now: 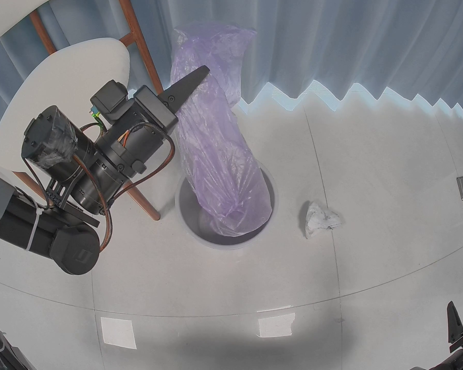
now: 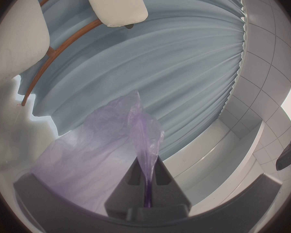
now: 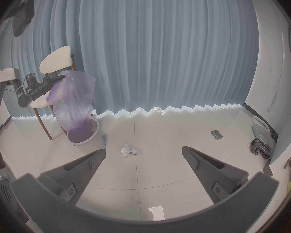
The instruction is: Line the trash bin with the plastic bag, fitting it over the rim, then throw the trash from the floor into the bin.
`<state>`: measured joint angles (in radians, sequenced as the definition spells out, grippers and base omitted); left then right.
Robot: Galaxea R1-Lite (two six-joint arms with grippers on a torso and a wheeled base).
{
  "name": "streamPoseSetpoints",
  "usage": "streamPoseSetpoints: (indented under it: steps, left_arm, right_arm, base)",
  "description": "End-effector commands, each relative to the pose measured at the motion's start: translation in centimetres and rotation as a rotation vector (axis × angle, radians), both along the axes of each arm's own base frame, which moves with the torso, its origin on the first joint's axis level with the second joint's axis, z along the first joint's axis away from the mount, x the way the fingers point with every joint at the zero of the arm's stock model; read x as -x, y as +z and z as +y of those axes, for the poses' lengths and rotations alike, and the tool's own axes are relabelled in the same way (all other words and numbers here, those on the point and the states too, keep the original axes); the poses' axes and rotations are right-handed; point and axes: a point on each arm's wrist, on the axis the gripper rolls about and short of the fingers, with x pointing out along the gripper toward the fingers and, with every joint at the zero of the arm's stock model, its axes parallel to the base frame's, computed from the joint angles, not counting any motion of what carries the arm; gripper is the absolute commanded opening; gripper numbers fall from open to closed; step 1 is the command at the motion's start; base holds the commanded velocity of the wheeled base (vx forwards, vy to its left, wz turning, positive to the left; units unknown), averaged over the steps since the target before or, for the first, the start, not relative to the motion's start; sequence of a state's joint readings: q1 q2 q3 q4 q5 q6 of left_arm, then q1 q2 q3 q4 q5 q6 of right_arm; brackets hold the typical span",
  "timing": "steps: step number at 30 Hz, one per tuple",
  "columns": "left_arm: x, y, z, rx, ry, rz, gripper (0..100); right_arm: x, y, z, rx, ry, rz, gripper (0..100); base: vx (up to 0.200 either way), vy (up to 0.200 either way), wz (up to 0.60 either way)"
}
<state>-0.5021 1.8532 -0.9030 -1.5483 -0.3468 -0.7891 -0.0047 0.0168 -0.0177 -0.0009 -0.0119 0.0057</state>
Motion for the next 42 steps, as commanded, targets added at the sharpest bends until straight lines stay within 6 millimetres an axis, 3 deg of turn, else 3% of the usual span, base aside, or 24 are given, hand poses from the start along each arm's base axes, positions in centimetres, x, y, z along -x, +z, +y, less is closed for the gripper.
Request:
streamPoseSetpoints:
  steps: [1,6,10,15,21,31,35,42]
  left_arm:
    - [-0.5,-0.8,-0.2,-0.013,0.003,0.022,0]
    - [-0.8,-3.1,-0.4,-0.056,-0.002,0.092,0]
    - [-1.0,-3.8,-0.5,-0.07,-0.002,0.112,0]
    - [0.3,-5.2,-0.8,-0.144,0.002,0.115,0]
    - [2.7,-5.5,-1.0,-0.198,-0.074,0.108,0]
    - [4.2,-5.0,-0.1,-0.202,-0.099,0.104,0]
    - [5.0,-6.1,0.3,-0.238,-0.128,0.141,0]
    - [4.0,-6.8,0.4,-0.25,-0.121,0.158,0]
  right_arm:
    - [0.0,-0.5,0.0,0.0,0.0,0.002,100]
    - [0.0,-0.5,0.0,0.001,0.0,0.002,100]
    - [0.0,-0.5,0.0,0.0,0.0,0.0,100]
    - [0.0,-0.5,0.0,0.0,0.0,0.002,100]
    - [0.0,-0.5,0.0,0.0,0.0,0.0,100]
    - [0.0,-0.5,0.0,0.001,0.0,0.0,100]
    - [0.0,-0.5,0.0,0.001,0.0,0.002,100]
    - [0.0,-0.5,0.0,0.001,0.0,0.002,100]
  base:
    - [0.0,0.0,0.0]
    - [0.0,0.0,0.0]
    - [0.0,0.0,0.0]
    - [0.0,0.0,0.0]
    - [0.0,0.0,0.0]
    - [0.0,0.0,0.0]
    - [0.0,0.0,0.0]
    - [0.0,0.0,0.0]
